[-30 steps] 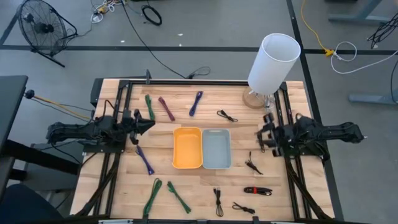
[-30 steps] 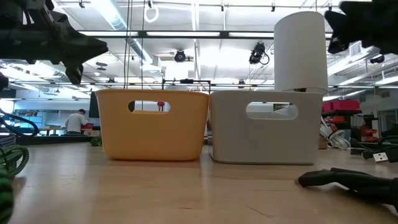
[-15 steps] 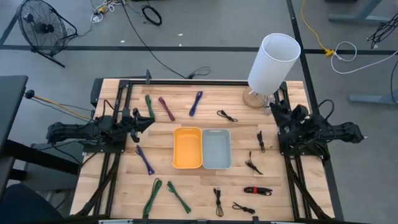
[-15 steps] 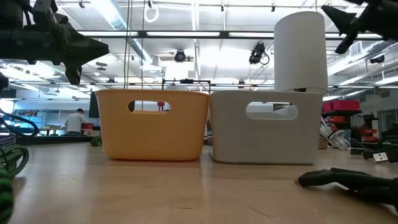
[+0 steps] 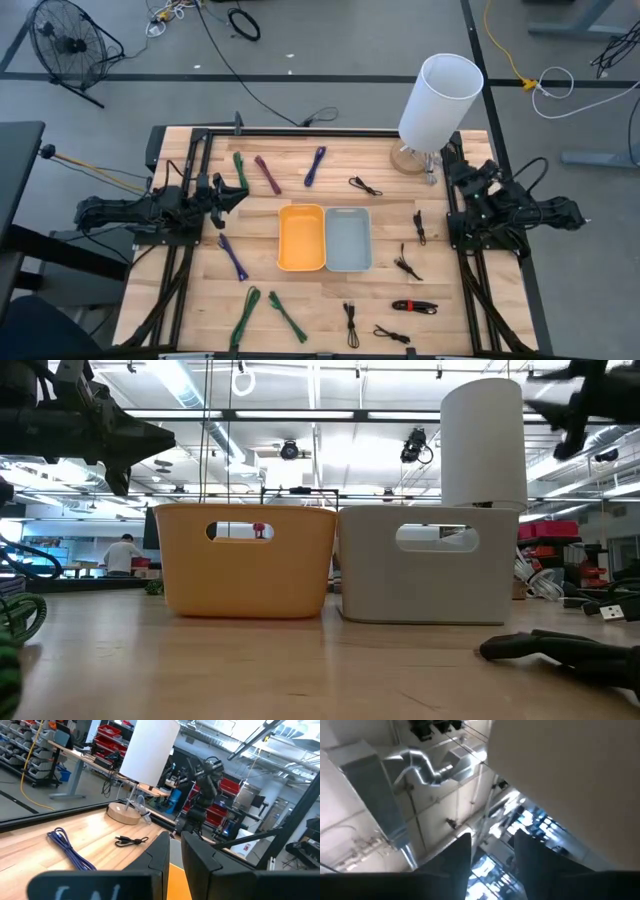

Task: Pick & Place USB Port
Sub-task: Put the black charger cable into the yellow bin

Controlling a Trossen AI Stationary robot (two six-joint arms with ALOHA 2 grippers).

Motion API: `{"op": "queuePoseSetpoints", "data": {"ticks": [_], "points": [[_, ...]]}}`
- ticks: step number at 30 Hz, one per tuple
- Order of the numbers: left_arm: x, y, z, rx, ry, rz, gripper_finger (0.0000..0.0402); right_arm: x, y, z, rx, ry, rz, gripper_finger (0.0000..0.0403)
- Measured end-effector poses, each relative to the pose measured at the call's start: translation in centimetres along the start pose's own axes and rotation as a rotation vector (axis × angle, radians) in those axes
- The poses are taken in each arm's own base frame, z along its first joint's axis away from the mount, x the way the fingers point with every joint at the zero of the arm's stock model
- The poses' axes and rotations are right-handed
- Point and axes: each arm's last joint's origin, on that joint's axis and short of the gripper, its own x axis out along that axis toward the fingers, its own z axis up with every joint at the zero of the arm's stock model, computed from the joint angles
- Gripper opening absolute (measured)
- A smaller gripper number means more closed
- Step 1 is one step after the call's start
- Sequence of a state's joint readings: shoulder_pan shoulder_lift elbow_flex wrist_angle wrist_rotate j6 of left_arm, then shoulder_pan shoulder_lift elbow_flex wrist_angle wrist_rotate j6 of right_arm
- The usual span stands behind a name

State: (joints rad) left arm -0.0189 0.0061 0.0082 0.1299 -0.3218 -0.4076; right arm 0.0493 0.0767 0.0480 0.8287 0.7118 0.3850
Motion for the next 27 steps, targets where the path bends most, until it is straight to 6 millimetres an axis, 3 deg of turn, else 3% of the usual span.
{"op": "queuePoseSetpoints", "data": {"ticks": [6, 12, 18, 27], "points": [[0.0, 0.1, 0.1, -0.001, -0.023, 0.046, 0.0051, 4.3, 5.2, 1.6, -0.127, 0.135, 0.172, 0.0153], [0.0, 0.2, 0.4, -0.009, -0.075, 0.111, 0.0051, 9.8, 7.8, -2.6, -0.464, 0.517, -0.098, 0.0153], [0.0, 0.2, 0.4, -0.008, -0.072, 0.107, 0.0051, 14.5, 8.2, -6.9, -0.59, 0.769, -0.243, 0.0153], [0.0, 0.2, 0.4, -0.008, -0.073, 0.106, 0.0051, 18.2, 4.8, -11.7, -0.702, 1.102, -0.413, 0.0153]]}}
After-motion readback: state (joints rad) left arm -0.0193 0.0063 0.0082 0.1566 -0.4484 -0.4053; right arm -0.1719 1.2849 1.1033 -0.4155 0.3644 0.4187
